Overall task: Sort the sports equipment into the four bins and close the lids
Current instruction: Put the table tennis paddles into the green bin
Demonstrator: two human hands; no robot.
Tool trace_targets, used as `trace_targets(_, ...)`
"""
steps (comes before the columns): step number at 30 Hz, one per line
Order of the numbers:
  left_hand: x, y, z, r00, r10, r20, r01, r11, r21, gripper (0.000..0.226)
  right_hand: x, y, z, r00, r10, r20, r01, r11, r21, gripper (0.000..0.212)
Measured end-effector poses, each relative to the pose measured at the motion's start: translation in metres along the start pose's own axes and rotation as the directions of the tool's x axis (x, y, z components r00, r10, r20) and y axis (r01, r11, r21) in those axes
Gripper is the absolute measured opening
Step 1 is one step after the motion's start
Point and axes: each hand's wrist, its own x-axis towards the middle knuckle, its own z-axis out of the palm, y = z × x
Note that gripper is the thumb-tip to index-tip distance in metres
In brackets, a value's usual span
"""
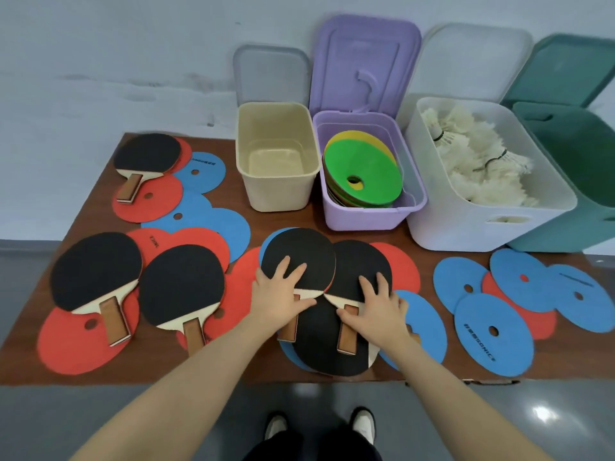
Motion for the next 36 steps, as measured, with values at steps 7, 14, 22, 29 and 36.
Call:
trace_targets(7, 0.001, -0.034, -0.014, 0.987, 0.155, -0.037, -0.153, 0.988, 0.031, 0.078, 0.007, 0.014, -0.008, 0.988, -0.153, 0.014, 0.154, 0.983, -0.096, 0.065)
trace_targets(14, 0.01, -0.017, -0.006, 0.993, -0.024, 0.112, 0.033, 0.997, -0.072, 0.098, 0.011, -0.009, 0.008, 1.0, 0.026, 0.007, -0.026, 0.999, -0.023, 0.098)
trace_targets(22, 0.005, -0.024, 0.0, 0.995, -0.039, -0.093, 0.018, 0.976, -0.217, 0.086, 0.02, -0.011, 0.014, 0.996, 0.058, -0.074, -0.054, 0.997, 0.056, 0.091)
trace_targets(29, -0.019, -0.014, -0.01, 0.957, -0.072, -0.282, 0.004, 0.972, -0.236, 0.083, -0.001, 0.0, 0.003, 0.983, 0.04, -0.178, -0.037, 0.999, 0.022, 0.085)
trace_targets(36, -0.031, 0.0, -0.027, 0.871, 0.018, -0.491, -0.167, 0.951, -0.261, 0.08, -0.024, 0.022, -0.02, 0.918, -0.104, -0.383, 0.123, 0.992, 0.027, 0.083)
